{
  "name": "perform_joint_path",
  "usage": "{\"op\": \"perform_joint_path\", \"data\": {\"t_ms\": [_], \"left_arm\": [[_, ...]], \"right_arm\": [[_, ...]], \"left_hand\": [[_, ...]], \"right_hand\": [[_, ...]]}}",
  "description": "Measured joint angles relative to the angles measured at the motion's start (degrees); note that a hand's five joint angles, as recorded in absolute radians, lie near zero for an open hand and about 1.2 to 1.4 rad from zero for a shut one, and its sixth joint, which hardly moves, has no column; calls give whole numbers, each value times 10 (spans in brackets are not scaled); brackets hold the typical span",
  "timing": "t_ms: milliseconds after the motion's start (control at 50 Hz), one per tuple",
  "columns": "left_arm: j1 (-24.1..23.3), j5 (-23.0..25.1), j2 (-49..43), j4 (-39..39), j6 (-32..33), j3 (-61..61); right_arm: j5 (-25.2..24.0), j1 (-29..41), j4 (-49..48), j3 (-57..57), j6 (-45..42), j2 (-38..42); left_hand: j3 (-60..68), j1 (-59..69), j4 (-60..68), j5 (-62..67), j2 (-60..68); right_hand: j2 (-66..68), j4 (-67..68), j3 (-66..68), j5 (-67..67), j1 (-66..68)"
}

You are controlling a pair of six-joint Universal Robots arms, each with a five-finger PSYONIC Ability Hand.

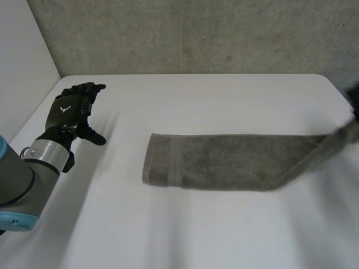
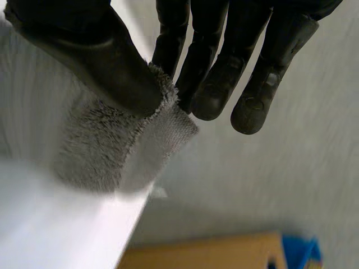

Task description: Fold the towel.

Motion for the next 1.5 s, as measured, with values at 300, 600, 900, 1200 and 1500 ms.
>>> {"op": "perform_joint_path", "data": {"t_ms": [300,600,900,1200,1500], "left_arm": [[-2,0,-1,12,3,-10],[-10,0,-8,31,4,-16],[-20,0,-13,38,5,-16],[-26,0,-9,41,5,-24],[-25,-1,-6,41,5,-25]], "right_arm": [[-8,432,-61,-71,26,121],[-4,455,-66,-11,58,136],[-58,240,-48,178,279,26],[-9,233,-92,144,148,26],[-62,487,-42,-34,-218,179]], "left_hand": [[0,0,0,0,0],[0,0,0,0,0],[0,0,0,0,0],[0,0,0,0,0],[0,0,0,0,0]], "right_hand": [[4,0,1,0,0],[-616,-616,-625,-629,-628],[-536,-546,-547,-534,-539],[-4,0,-35,-9,-11],[-120,-120,-134,-118,-126]]}}
